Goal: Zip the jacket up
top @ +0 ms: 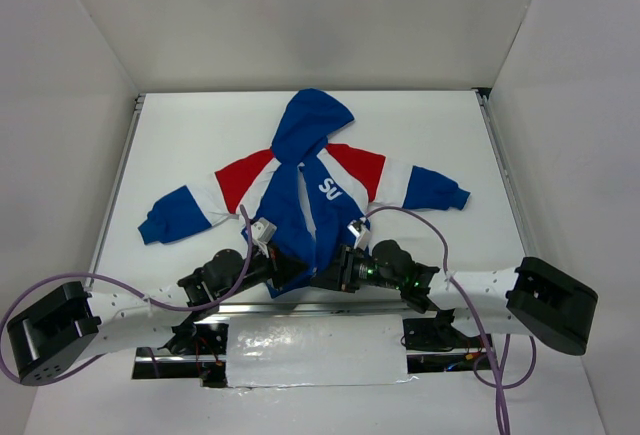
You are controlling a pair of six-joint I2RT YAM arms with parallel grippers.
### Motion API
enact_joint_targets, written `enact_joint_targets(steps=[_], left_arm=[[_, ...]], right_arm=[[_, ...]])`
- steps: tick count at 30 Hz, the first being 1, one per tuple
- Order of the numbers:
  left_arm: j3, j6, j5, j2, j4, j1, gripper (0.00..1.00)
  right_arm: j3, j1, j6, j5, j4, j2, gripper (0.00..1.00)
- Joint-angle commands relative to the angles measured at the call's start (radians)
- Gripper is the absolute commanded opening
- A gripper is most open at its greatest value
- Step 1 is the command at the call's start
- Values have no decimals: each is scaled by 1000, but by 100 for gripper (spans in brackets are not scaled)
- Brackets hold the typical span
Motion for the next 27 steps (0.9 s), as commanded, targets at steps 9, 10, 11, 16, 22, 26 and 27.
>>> enact_joint_targets(steps=[9, 10, 11, 16, 22, 26, 27], left_arm=[[12, 16, -3, -15, 66, -1, 0], [10, 16, -3, -20, 64, -1, 0], [9, 16, -3, -21, 62, -3, 0], [6, 16, -3, -26, 62, -1, 0], [6, 16, -3, -15, 72, -3, 0], [9, 18, -3, -15, 70, -1, 0], [10, 16, -3, -17, 67, -1, 0]], right_arm=[[38, 11, 2, 47, 79, 85, 32], [39, 11, 5, 45, 83, 88, 30], [39, 9, 5, 45, 90, 88, 28], [42, 9, 1, 56, 71, 71, 7], [36, 9, -2, 65, 70, 36, 3], [33, 9, -11, 71, 60, 22, 0], [33, 11, -12, 73, 60, 20, 0]])
